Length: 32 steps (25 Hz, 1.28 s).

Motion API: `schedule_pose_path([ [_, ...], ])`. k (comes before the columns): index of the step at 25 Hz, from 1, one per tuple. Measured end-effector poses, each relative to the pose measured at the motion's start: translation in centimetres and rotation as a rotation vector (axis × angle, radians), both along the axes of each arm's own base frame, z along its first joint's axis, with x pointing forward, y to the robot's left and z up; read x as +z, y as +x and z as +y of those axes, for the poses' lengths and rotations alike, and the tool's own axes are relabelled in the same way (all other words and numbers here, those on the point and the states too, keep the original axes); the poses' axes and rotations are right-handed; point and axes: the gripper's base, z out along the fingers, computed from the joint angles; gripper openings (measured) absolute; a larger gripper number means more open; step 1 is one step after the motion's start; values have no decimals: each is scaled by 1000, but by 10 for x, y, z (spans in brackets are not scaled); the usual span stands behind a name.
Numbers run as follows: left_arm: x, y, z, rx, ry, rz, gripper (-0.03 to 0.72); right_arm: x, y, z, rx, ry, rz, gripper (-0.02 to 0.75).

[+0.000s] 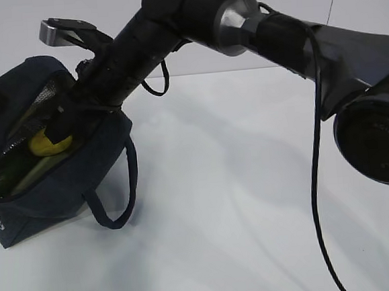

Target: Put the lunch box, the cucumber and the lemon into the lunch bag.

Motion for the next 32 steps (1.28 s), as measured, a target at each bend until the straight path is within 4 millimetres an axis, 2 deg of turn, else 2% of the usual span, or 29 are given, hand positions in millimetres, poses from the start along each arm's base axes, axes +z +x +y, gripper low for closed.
schedule_pose_path([
  [7,0,0,0,0,0,0,-6,20,-4,-6,41,-38,-53,434],
  [10,0,0,0,-1,0,-1,-6,37,-1,-18,0,-62,-88,434],
  [14,0,0,0,-4,2,-3,-6,57,5,-37,-105,-81,-73,434],
  [17,0,0,0,-6,3,-5,-6,72,9,-52,-230,-66,12,434],
  [19,0,0,0,-6,3,-5,-6,74,13,-64,-323,-71,102,434],
  [22,0,0,0,-7,3,-6,-6,61,20,-77,-422,-98,222,434],
  [26,0,0,0,-7,3,-6,-6,26,25,-93,-496,-165,374,434],
  [29,0,0,0,-7,3,-6,-6,2,23,-98,-499,-152,510,434],
  [32,0,0,0,-7,3,-6,-6,-11,19,-93,-458,-63,586,434],
])
